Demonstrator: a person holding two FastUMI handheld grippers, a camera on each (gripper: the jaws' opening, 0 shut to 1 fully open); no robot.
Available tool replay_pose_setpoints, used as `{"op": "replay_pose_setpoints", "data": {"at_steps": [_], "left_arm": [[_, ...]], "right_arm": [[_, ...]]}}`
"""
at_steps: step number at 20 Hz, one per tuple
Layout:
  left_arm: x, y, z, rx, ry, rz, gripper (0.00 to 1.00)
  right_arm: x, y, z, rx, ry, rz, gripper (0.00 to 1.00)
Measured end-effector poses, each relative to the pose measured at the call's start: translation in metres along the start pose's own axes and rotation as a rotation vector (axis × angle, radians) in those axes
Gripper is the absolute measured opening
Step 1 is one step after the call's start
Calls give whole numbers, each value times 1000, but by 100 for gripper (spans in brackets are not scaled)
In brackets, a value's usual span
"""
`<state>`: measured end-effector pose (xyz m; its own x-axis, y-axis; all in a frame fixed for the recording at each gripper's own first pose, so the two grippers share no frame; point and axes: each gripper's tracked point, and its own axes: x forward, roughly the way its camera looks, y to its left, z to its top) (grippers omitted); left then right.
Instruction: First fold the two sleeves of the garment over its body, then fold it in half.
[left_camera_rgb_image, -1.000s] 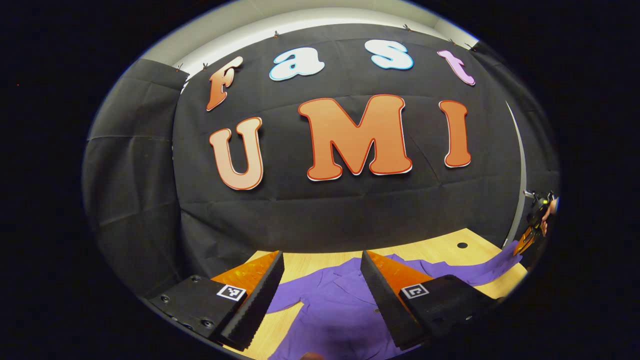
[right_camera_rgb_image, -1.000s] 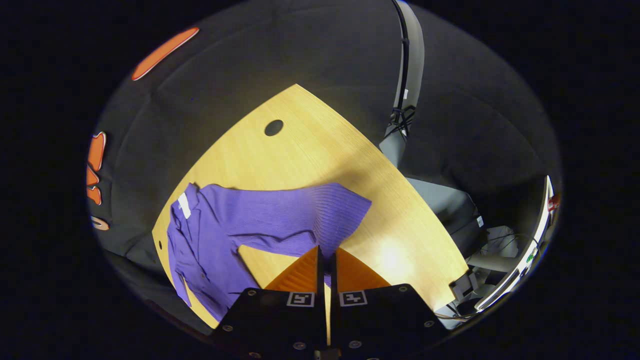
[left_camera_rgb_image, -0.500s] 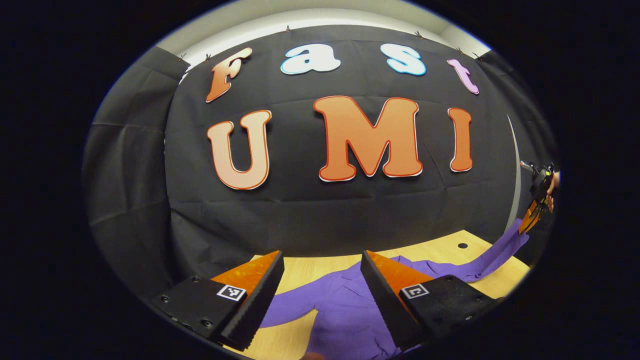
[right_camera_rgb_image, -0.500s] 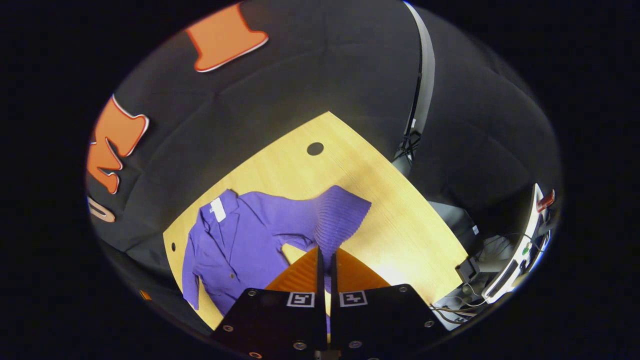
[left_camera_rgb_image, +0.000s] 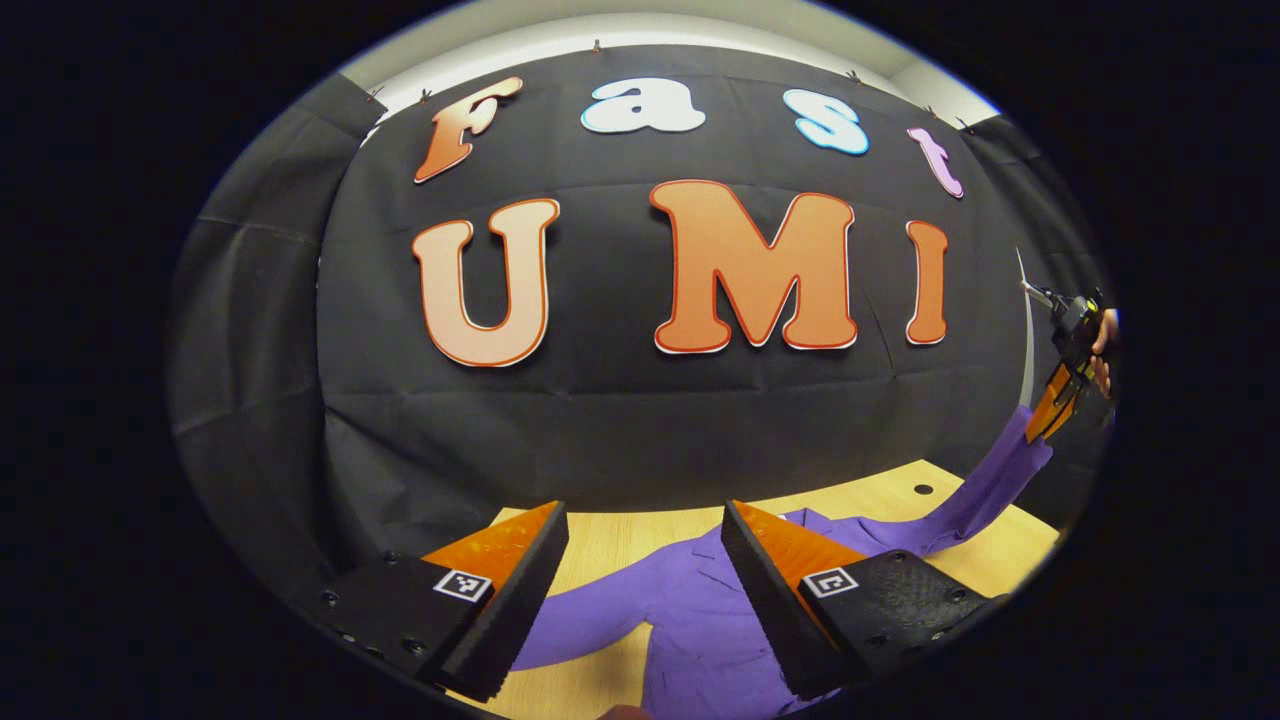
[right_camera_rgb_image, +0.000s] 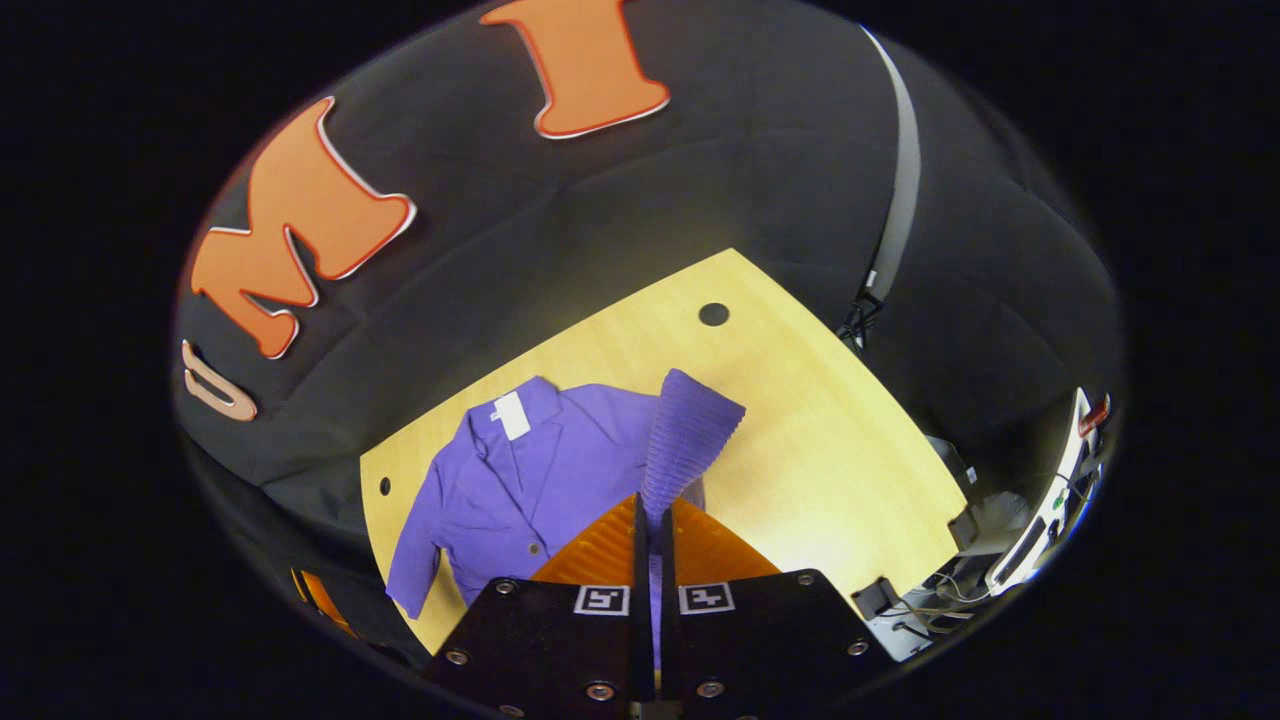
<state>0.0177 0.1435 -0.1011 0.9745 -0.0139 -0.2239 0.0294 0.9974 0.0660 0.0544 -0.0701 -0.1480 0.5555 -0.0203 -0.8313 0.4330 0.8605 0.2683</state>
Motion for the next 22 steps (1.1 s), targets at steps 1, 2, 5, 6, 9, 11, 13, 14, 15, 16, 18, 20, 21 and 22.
{"op": "replay_pose_setpoints", "data": {"at_steps": [1, 2, 5, 6, 9, 11, 13, 14, 15, 16, 18, 20, 21, 22], "left_arm": [[1, 8, -1, 0, 3, 4, 97], [1, 17, -4, 0, 6, 11, 97], [0, 45, -12, 0, 21, 42, 97], [-3, 57, -17, -1, 25, 56, 97], [-8, 88, -26, -3, 44, 103, 96], [-11, 108, -33, -5, 56, 136, 96], [-14, 127, -43, -11, 72, 170, 96], [-15, 137, -48, -14, 81, 185, 96], [-16, 147, -52, -16, 92, 202, 96], [-17, 155, -55, -19, 102, 213, 96], [-18, 170, -67, -21, 120, 236, 97], [-19, 185, -73, -15, 137, 259, 97], [-18, 191, -78, -13, 144, 270, 97], [-17, 197, -81, -9, 151, 277, 97]], "right_arm": [[2, 16, -1, -16, -2, 15, 4], [5, 32, -1, -33, -2, 25, 4], [12, 85, -9, -104, 4, 70, 4], [17, 103, -12, -124, 10, 84, 4], [35, 152, -26, -178, 40, 125, 3], [45, 183, -37, -204, 66, 154, 4], [54, 209, -52, -229, 91, 178, 4], [60, 222, -59, -240, 103, 191, 4], [65, 235, -68, -252, 119, 204, 4], [71, 248, -77, -264, 134, 217, 4], [83, 268, -91, -282, 156, 232, 4], [92, 283, -103, -274, 177, 254, 4], [95, 288, -107, -265, 181, 265, 4], [94, 295, -108, -257, 183, 284, 6]]}}
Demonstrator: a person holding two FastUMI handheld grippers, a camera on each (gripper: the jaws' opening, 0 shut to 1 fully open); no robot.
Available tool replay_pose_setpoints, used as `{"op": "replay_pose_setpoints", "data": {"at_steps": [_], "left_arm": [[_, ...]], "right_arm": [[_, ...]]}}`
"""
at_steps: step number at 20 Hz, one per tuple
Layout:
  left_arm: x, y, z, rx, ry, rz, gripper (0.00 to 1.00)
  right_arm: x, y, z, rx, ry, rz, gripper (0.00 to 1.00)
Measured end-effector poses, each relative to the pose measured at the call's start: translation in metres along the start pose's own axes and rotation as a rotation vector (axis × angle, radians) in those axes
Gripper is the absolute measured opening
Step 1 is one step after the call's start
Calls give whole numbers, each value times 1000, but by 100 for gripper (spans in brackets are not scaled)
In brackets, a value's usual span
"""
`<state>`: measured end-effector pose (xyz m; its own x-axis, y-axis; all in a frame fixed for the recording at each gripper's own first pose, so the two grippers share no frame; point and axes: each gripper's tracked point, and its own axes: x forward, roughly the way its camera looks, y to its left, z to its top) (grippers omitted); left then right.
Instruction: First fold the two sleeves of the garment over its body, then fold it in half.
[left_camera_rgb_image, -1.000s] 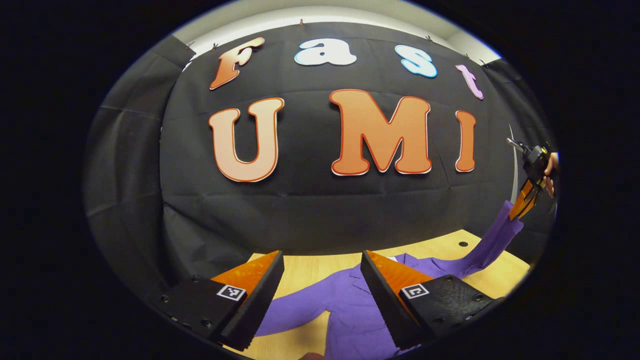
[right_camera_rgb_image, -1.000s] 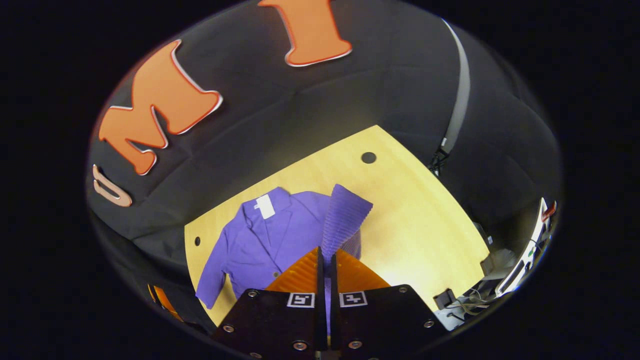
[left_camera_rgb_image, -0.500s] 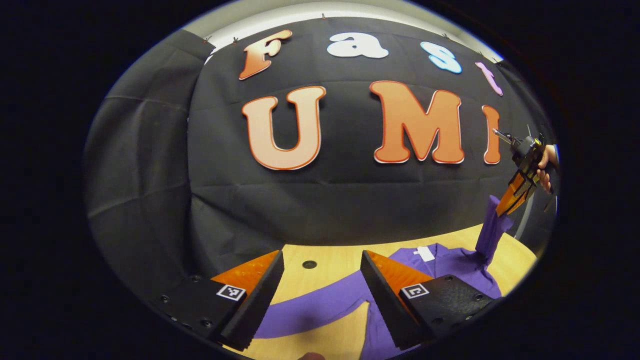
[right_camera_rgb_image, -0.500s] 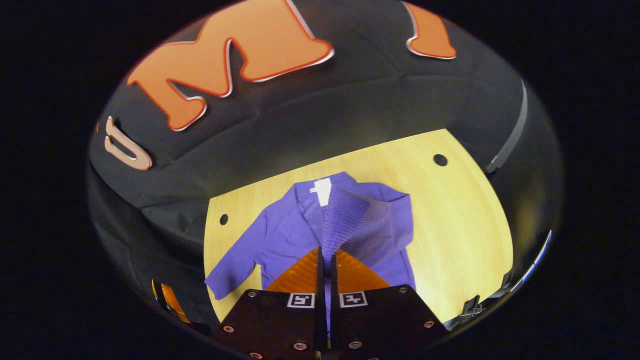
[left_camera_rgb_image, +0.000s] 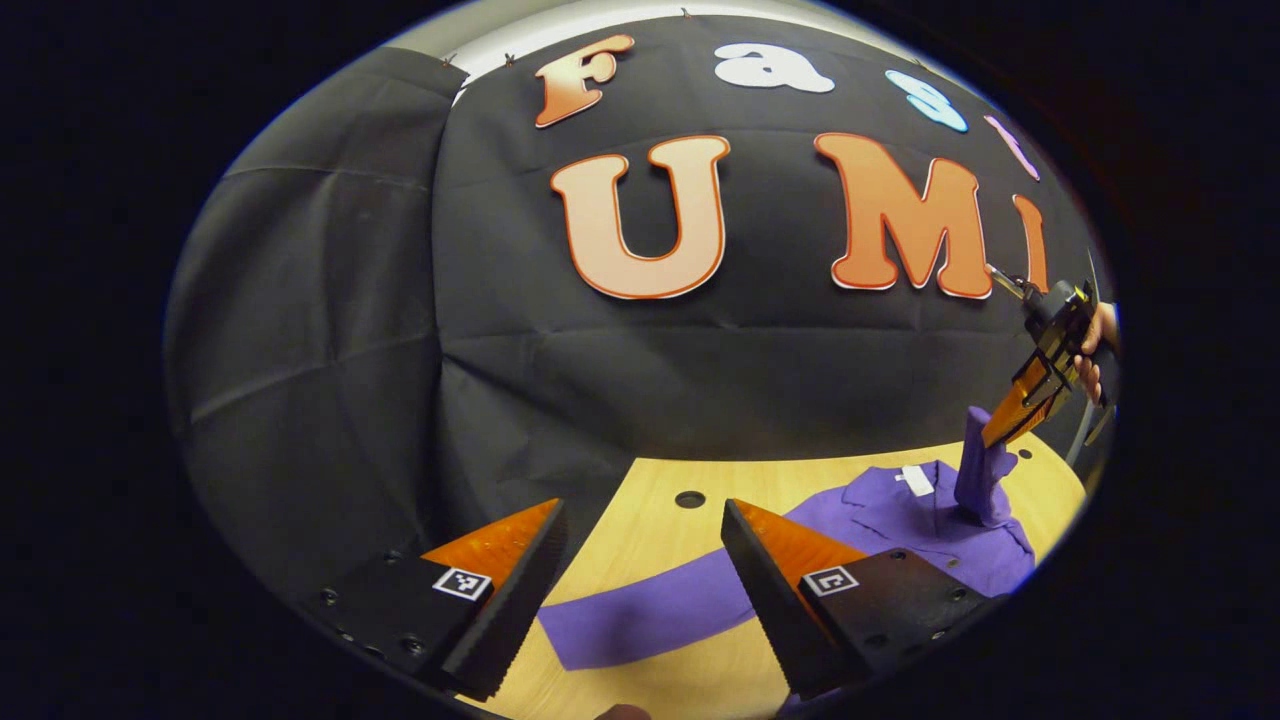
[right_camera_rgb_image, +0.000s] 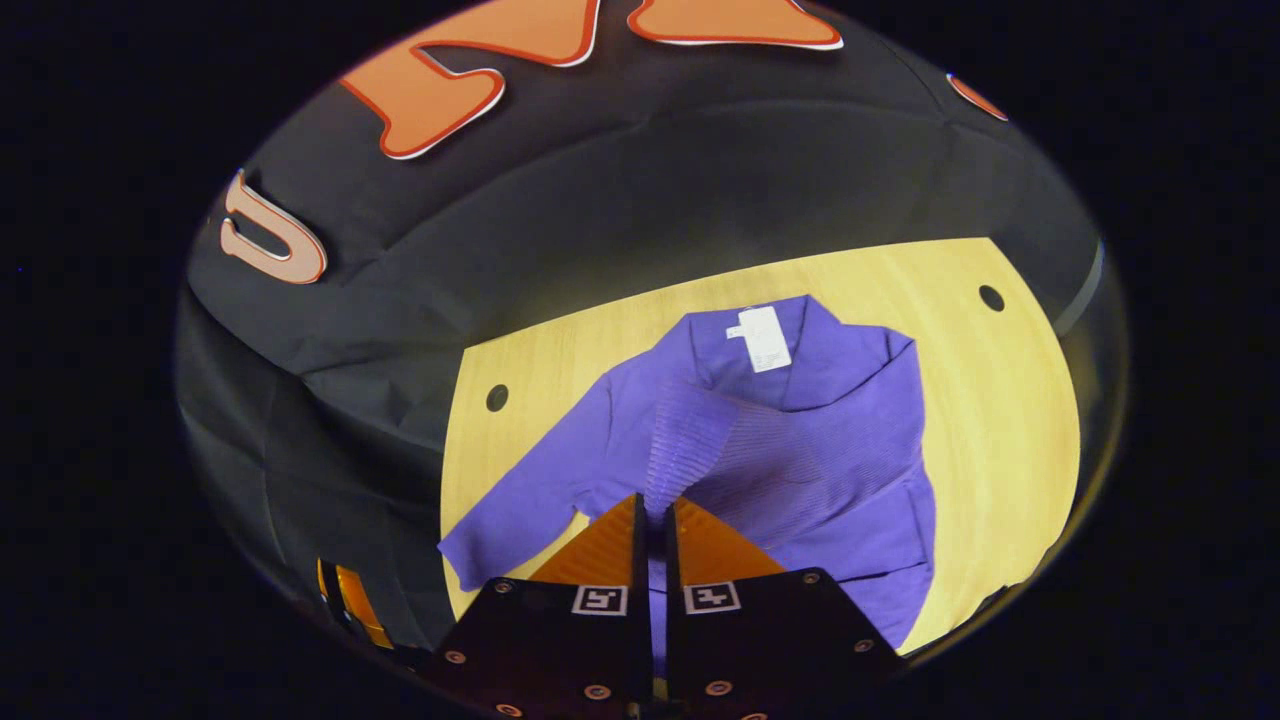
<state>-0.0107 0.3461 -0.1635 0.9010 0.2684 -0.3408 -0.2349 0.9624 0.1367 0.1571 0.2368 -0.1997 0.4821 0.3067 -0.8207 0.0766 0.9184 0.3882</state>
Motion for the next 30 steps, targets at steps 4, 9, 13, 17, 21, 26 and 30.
{"op": "replay_pose_setpoints", "data": {"at_steps": [4, 9, 13, 17, 21, 26, 30], "left_arm": [[16, 14, -15, 20, 45, 22, 97], [40, 16, -40, 46, 138, 9, 96], [62, 13, -77, 20, 309, -18, 96], [78, 17, -111, -46, 489, -24, 97], [87, 12, -150, -142, 705, -39, 98], [83, 28, -196, -228, 918, -12, 99], [79, 44, -226, -249, 1026, -6, 99]], "right_arm": [[-13, 14, 11, -5, -67, 58, 42], [-60, 0, 33, -41, -218, 71, 59], [-108, -18, 52, -57, -379, 57, 88], [-150, -43, 61, -88, -517, 19, 95], [-186, -67, 66, -136, -638, -48, 96], [-225, -100, 63, -191, -772, -143, 95], [-246, -115, 54, -232, -828, -194, 95]]}}
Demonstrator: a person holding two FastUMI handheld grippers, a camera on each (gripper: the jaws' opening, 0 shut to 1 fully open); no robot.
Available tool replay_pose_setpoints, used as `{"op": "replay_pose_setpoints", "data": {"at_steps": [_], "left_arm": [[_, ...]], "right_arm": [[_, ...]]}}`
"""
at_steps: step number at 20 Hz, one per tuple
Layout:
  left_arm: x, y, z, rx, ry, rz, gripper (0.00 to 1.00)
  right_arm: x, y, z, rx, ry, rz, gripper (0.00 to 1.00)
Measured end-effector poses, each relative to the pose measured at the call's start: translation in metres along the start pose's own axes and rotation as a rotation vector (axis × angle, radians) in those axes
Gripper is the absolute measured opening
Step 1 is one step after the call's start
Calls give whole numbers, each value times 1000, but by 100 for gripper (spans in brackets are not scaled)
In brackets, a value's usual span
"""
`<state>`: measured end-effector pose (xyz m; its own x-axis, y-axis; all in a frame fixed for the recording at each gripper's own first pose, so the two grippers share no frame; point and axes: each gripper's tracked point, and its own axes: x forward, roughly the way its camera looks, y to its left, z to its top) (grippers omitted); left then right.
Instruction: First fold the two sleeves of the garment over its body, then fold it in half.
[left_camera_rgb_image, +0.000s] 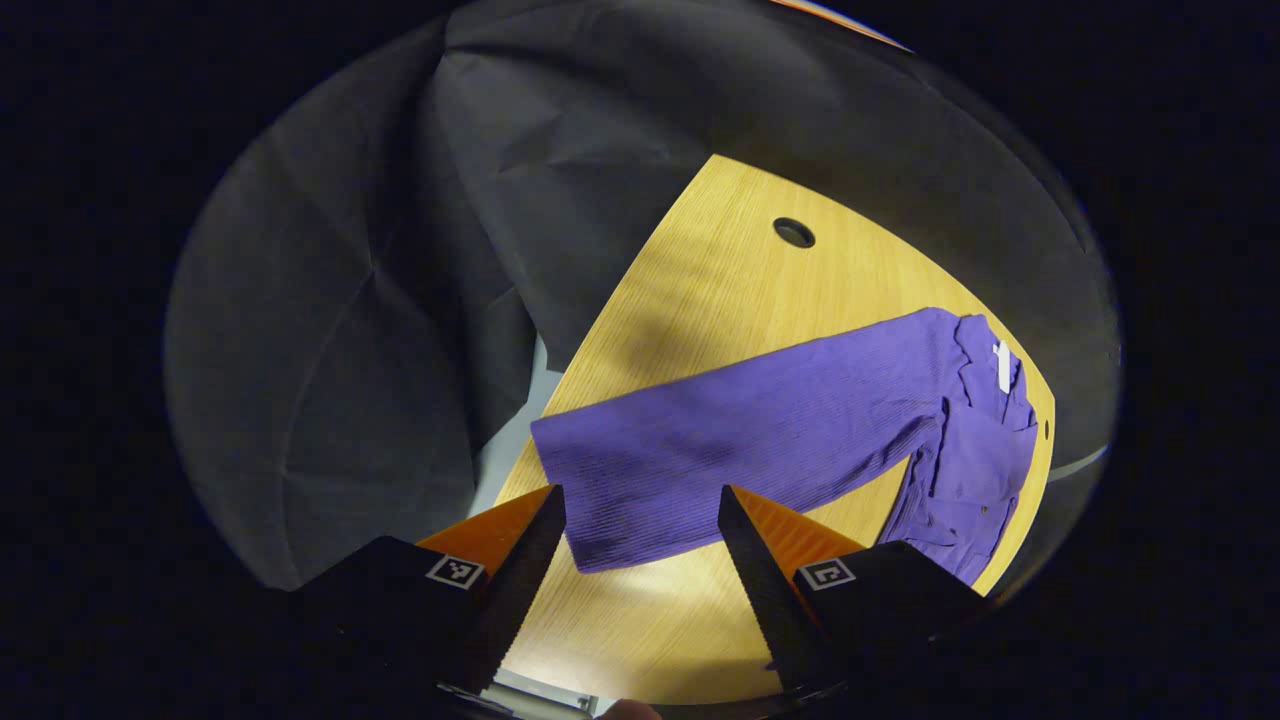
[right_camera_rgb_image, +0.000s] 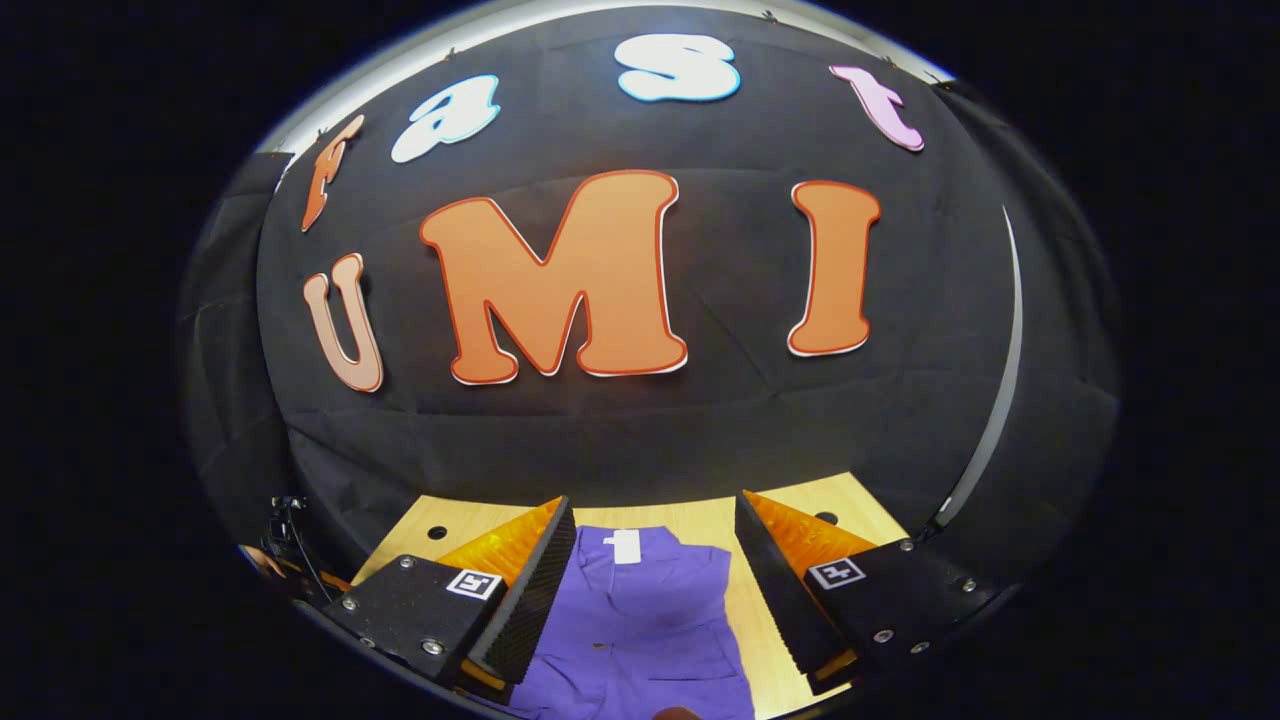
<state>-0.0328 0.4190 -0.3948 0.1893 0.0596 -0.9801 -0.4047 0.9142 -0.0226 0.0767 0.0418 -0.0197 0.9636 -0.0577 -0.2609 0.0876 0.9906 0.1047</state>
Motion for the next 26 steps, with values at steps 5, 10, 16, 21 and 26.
{"op": "replay_pose_setpoints", "data": {"at_steps": [5, 10, 16, 21, 26], "left_arm": [[30, 17, -15, -71, 103, -2, 98], [52, 30, -24, -128, 179, 39, 97], [56, 27, -17, -120, 200, 86, 64], [52, 2, -12, -136, 193, 45, 12], [9, -39, 14, -31, 101, -6, 12]], "right_arm": [[-19, -8, 2, 1, -43, -10, 95], [-33, -19, 7, -5, -49, -41, 95], [-41, -39, 6, -6, -51, -64, 100], [-47, -64, 2, -3, -39, -83, 95], [-52, -92, 0, 37, -38, -100, 95]]}}
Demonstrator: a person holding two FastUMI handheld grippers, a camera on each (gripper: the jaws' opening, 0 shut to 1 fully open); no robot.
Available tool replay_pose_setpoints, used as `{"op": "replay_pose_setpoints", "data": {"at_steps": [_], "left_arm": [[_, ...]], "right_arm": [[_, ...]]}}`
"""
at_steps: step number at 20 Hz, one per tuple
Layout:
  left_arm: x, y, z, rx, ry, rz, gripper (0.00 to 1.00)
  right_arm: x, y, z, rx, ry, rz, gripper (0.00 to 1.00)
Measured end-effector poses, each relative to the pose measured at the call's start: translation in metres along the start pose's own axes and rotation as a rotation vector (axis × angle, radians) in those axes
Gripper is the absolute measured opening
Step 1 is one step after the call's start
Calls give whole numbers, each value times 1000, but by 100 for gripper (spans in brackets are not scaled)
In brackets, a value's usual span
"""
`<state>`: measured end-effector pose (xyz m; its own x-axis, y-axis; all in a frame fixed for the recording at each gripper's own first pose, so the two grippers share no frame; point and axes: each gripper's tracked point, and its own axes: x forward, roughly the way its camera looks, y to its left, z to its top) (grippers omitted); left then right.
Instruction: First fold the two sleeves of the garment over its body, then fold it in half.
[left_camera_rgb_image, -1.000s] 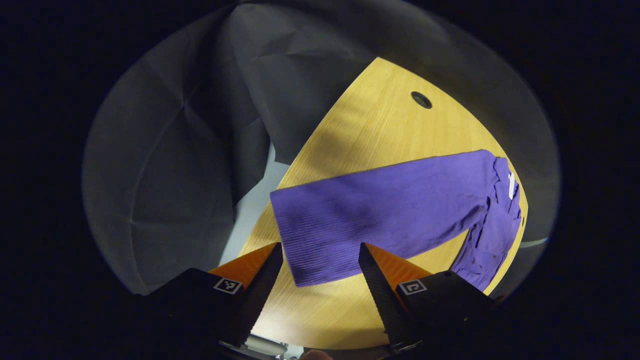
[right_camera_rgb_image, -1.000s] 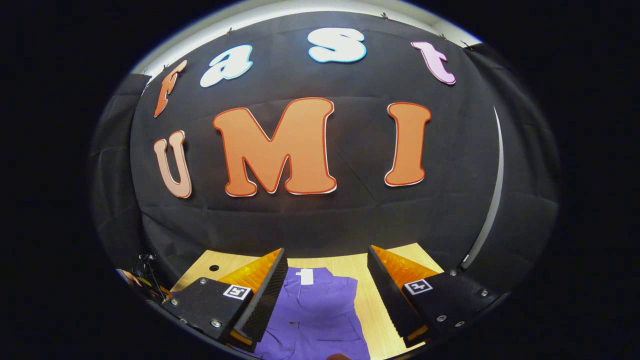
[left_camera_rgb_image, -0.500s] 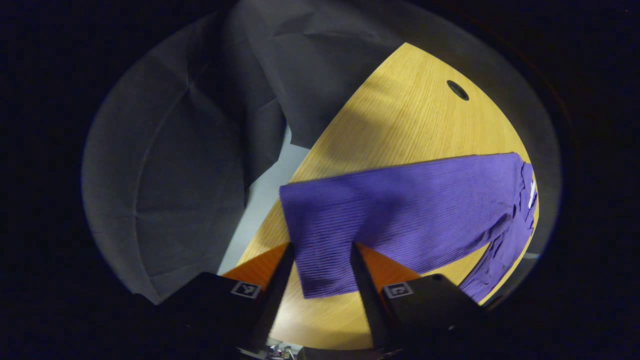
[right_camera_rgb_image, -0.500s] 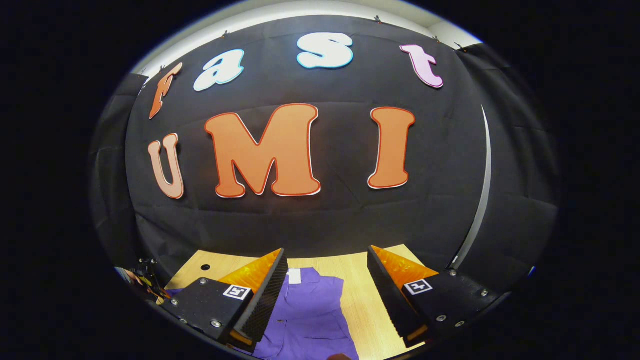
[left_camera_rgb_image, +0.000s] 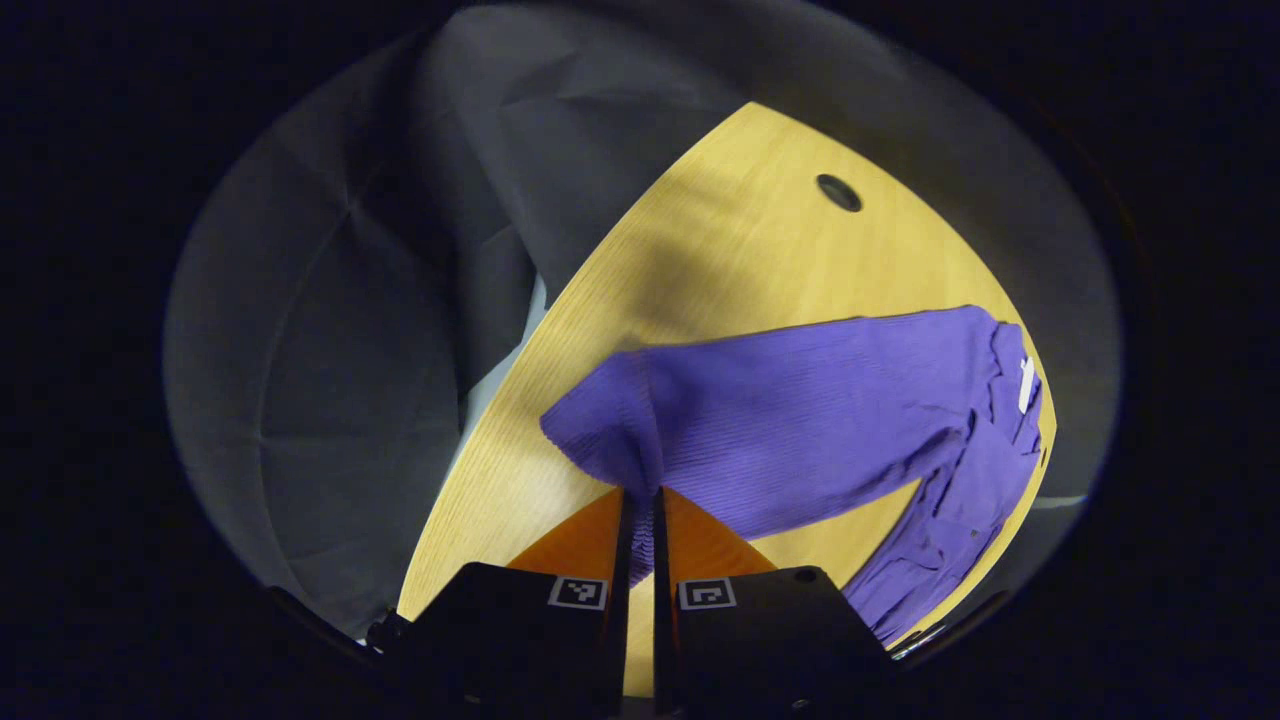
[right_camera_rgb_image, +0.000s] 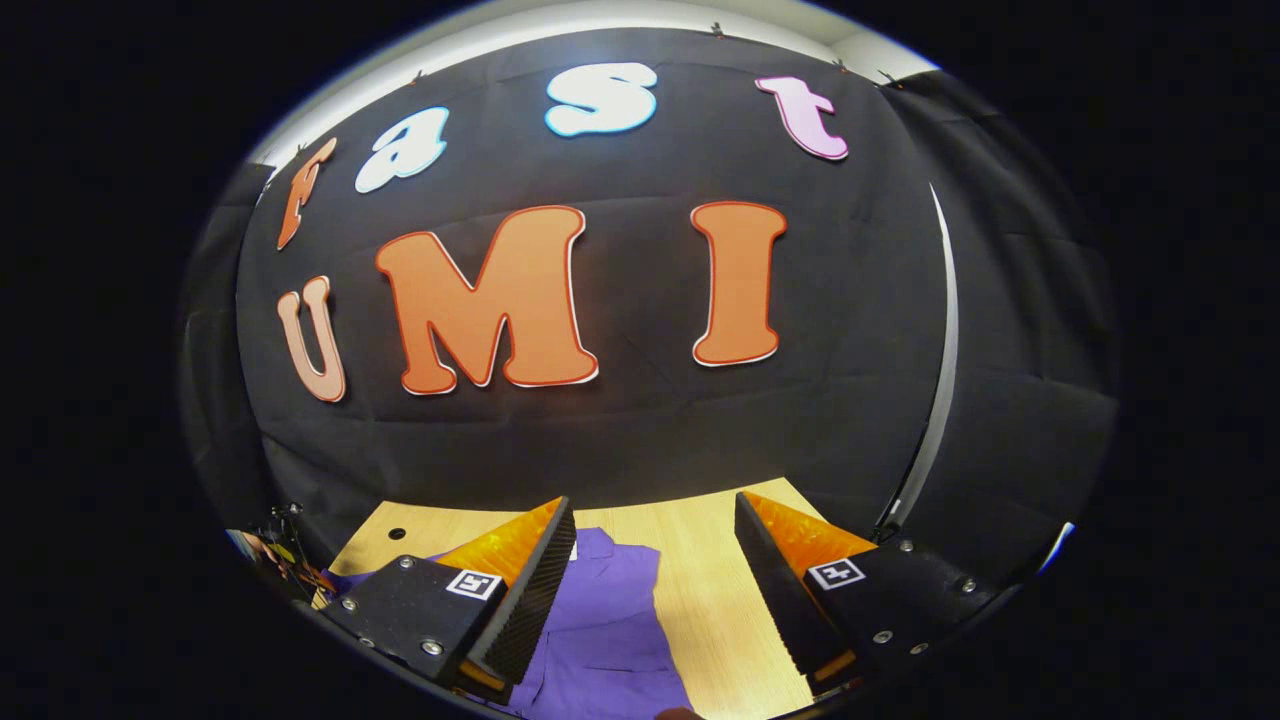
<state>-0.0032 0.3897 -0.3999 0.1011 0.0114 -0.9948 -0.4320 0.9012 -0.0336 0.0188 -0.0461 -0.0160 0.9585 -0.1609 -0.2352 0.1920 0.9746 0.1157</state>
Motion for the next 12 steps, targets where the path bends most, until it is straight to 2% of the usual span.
{"op": "replay_pose_setpoints", "data": {"at_steps": [3, 4, 5, 12], "left_arm": [[-35, -40, 9, 79, -58, -44, 9], [-45, -55, 14, 110, -75, -64, 9], [-54, -71, 19, 143, -94, -76, 9], [-115, -163, 30, 300, -171, -137, 8]], "right_arm": [[0, -13, -1, 0, -1, -4, 95], [0, -16, -1, 2, -1, 2, 100], [0, -18, -2, 4, -1, 7, 95], [-4, -41, -14, 35, 13, 48, 95]]}}
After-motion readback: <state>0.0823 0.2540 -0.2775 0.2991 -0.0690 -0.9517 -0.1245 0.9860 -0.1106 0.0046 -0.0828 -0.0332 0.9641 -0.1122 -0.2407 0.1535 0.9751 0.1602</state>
